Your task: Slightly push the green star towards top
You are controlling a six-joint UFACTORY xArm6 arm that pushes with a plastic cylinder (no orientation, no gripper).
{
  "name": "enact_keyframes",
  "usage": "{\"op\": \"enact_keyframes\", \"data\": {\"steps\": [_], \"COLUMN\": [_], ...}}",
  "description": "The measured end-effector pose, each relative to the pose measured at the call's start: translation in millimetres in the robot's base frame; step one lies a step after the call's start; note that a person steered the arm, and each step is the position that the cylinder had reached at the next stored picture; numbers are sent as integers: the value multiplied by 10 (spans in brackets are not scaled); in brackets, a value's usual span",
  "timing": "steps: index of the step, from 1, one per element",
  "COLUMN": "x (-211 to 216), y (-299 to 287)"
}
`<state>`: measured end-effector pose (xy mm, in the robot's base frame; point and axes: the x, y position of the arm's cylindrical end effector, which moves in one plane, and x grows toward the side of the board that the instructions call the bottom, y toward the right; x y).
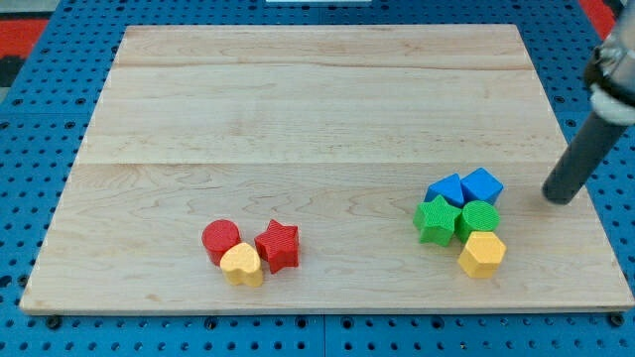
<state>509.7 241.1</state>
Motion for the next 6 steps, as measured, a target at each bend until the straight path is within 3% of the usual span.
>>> {"op": "enact_keyframes", "data": {"steps": [2,3,4,5,6], "x": [499,1076,835,423,335], "y": [75,-509,-1087,-1109,-1076]}}
